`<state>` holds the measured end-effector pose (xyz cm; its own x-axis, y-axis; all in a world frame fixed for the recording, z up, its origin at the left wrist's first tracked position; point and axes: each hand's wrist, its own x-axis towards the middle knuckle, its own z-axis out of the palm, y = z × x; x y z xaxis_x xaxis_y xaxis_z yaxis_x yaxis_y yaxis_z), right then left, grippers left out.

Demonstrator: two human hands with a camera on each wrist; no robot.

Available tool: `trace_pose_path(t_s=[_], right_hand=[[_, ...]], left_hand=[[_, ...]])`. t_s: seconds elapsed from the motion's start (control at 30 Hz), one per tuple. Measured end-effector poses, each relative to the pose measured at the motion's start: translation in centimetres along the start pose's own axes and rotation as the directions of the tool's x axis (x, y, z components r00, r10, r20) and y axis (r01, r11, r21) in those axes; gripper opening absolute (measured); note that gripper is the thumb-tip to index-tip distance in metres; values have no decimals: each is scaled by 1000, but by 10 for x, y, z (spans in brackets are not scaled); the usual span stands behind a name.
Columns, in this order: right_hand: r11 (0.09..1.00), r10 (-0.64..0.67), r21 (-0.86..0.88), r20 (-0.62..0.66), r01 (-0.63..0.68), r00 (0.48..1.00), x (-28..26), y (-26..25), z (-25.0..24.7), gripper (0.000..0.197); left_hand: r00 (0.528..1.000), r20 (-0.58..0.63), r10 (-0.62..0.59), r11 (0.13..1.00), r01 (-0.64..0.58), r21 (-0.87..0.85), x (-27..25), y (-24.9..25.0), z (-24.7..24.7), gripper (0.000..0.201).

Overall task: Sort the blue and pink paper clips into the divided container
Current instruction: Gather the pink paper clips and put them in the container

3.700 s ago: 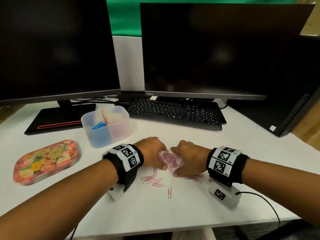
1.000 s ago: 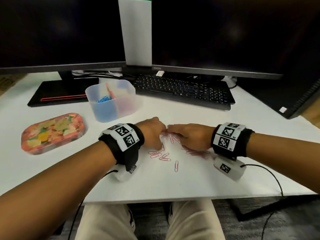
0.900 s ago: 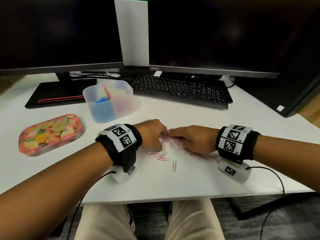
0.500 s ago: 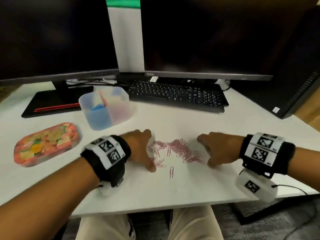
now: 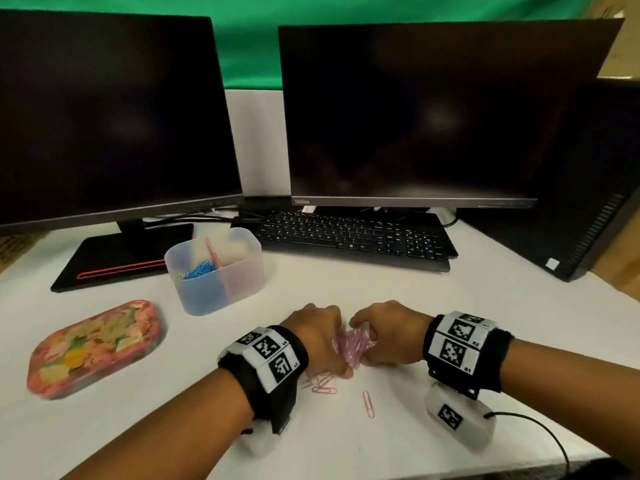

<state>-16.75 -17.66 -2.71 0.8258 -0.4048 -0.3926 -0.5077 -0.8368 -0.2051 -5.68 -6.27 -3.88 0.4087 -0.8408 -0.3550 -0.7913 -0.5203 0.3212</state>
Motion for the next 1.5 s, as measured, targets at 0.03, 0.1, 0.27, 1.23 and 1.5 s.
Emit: trace_pose_path(t_s=[0.03, 0.1, 0.27, 1.23, 1.5], right_hand=[[1000, -5, 11, -18, 6, 1000, 2, -1, 0, 54], [999, -13, 37, -51, 15, 999, 6, -3, 1, 39], [995, -14, 92, -125, 25, 992, 13, -8, 5, 14], [926, -42, 348, -294, 148, 955, 48, -26, -45, 17], [894, -95, 374, -379, 246, 920, 77, -76, -81, 28]], left_hand=[[999, -34, 7, 1000, -8, -25, 2, -1, -1, 62], [998, -69, 12, 999, -15, -41, 7, -2, -2, 46], [989, -146, 16, 999, -21, -34, 17, -7, -4, 10], [864, -449, -228, 966, 141, -219, 14, -99, -153, 6], [895, -338, -292, 955, 252, -158, 28, -114, -142, 27]])
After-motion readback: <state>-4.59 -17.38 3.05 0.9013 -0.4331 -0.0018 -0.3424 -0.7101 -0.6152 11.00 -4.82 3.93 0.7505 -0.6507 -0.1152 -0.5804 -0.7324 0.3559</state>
